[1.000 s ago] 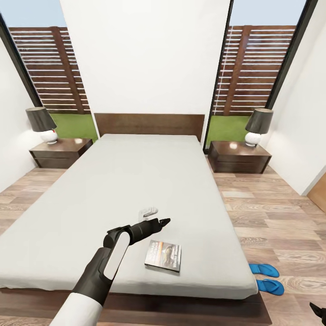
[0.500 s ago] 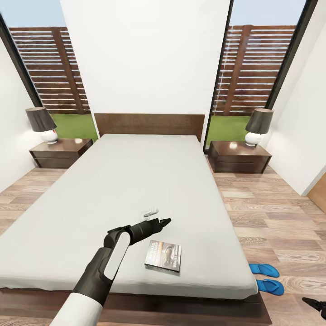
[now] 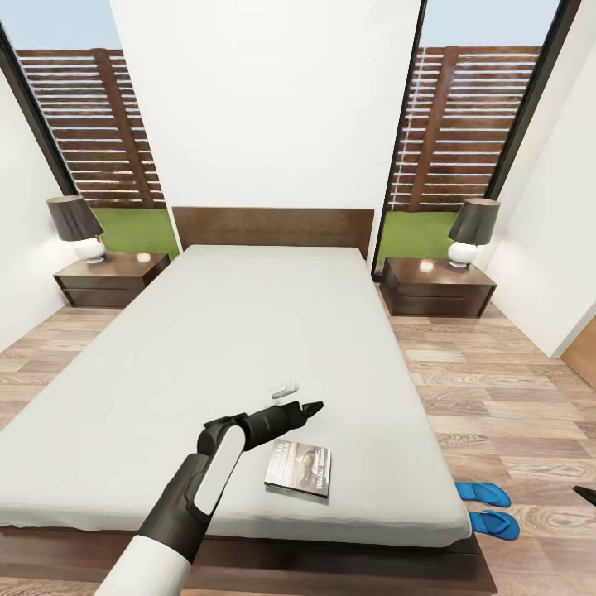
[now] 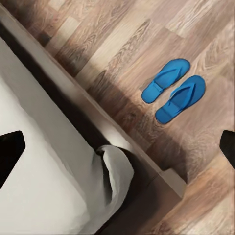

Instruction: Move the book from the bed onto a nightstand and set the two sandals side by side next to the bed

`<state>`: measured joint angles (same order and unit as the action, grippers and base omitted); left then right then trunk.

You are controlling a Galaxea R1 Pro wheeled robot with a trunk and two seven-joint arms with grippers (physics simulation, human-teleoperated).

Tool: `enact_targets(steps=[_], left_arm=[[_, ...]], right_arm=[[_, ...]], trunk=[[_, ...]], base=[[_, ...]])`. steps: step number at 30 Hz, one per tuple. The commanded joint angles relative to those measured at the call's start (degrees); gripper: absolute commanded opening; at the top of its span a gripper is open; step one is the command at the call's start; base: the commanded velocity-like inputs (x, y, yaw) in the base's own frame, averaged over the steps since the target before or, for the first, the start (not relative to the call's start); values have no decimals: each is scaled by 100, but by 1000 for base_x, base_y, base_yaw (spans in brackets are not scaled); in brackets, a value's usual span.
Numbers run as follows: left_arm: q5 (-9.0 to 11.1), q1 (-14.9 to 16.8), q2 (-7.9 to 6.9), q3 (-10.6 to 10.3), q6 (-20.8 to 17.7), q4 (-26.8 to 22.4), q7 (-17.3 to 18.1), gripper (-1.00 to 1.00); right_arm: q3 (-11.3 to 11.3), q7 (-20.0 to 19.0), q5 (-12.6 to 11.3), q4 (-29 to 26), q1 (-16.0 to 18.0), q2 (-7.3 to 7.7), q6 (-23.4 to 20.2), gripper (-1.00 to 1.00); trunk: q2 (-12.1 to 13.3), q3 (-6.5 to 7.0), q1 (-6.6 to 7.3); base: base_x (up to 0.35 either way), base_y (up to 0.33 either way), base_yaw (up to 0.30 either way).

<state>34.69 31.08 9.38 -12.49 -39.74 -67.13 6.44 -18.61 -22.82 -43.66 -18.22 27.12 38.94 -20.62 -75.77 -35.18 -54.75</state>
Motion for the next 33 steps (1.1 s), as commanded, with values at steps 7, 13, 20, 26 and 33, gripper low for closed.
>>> enact_targets(steps=[7,13,20,26,33], left_arm=[[19,3,2,-22,-25,-2,15,100],[20,3,2,-23,-24,1,15,100],[20,3,2,-22,-17,6,8,100],[20,3,2,-19,-19,5,7,100],[22,3,2,-21,-23,7,7,100]], right_arm=[[-218,1606,9,-15,4,-167,1766,100],[-198,1821,44,-4,4,-301,2046,100],[-165,1798,50,-36,4,-316,2077,100],[-155,1785,55,-42,4,-373,2079,100],[-152,1784,81,-49,4,-488,2079,100]], trunk=[[-3,-5,0],[-3,-5,0],[-3,-5,0],[-3,-4,0],[-3,-10,0]], base=[[0,0,0],[0,0,0],[0,0,0],[0,0,0],[0,0,0]])
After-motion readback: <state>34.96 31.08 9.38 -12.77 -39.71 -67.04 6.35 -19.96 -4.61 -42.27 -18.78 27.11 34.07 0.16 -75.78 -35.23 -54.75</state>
